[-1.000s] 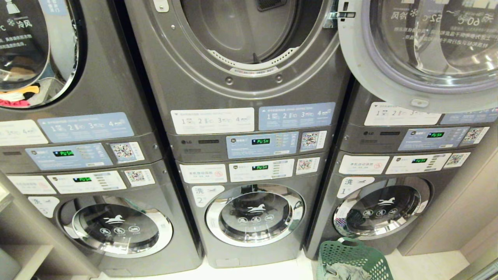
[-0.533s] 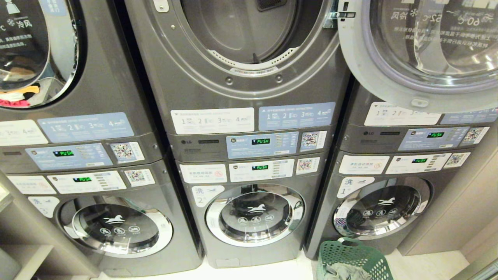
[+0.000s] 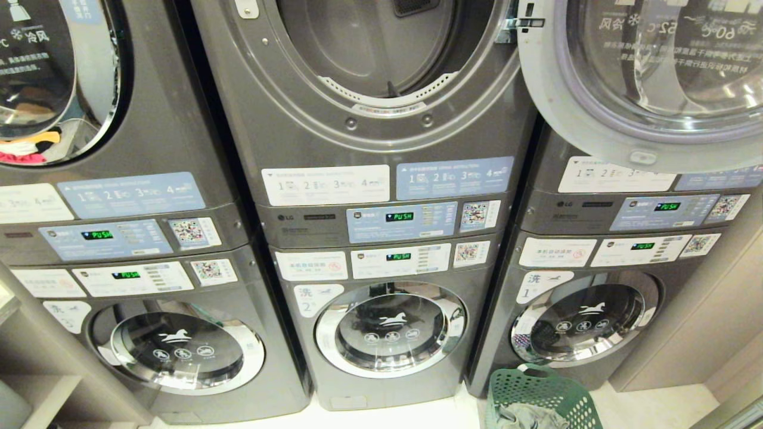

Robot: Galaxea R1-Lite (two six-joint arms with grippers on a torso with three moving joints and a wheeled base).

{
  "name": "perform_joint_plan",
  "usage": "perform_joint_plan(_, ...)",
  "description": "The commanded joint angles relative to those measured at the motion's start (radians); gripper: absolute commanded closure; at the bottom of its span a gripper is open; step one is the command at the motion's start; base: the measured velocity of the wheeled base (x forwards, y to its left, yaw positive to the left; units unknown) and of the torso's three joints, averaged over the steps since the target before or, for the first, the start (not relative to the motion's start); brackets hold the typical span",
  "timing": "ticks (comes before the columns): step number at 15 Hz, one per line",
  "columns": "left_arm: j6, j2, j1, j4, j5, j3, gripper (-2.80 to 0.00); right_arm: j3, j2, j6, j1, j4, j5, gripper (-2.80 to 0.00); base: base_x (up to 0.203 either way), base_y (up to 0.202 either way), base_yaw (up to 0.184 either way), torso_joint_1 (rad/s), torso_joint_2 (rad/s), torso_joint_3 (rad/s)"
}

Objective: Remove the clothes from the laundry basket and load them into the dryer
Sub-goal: Take the clothes out of the basket

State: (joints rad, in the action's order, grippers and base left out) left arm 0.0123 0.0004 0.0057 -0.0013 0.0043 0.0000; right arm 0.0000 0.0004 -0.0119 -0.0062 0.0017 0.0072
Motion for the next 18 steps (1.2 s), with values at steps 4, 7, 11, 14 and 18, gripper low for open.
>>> perform_joint_plan(4, 0.000, 0.000, 0.000, 0.000, 0.000, 0.000, 0.00, 0.000, 0.001, 0.000, 0.000, 0.000, 0.000, -2.80, 0.000, 0.000, 0.000, 0.000, 0.00, 0.000)
perform_joint_plan(7, 0.000, 0.000, 0.000, 0.000, 0.000, 0.000, 0.00, 0.000, 0.001, 0.000, 0.000, 0.000, 0.000, -2.80, 0.000, 0.000, 0.000, 0.000, 0.00, 0.000)
perform_joint_plan(11, 0.000, 0.000, 0.000, 0.000, 0.000, 0.000, 0.00, 0.000, 0.001, 0.000, 0.000, 0.000, 0.000, -2.80, 0.000, 0.000, 0.000, 0.000, 0.00, 0.000)
perform_joint_plan(14, 0.000, 0.000, 0.000, 0.000, 0.000, 0.002, 0.00, 0.000, 0.001, 0.000, 0.000, 0.000, 0.000, -2.80, 0.000, 0.000, 0.000, 0.000, 0.00, 0.000)
perform_joint_plan(18, 0.000, 0.000, 0.000, 0.000, 0.000, 0.001, 0.00, 0.000, 0.001, 0.000, 0.000, 0.000, 0.000, -2.80, 0.000, 0.000, 0.000, 0.000, 0.00, 0.000)
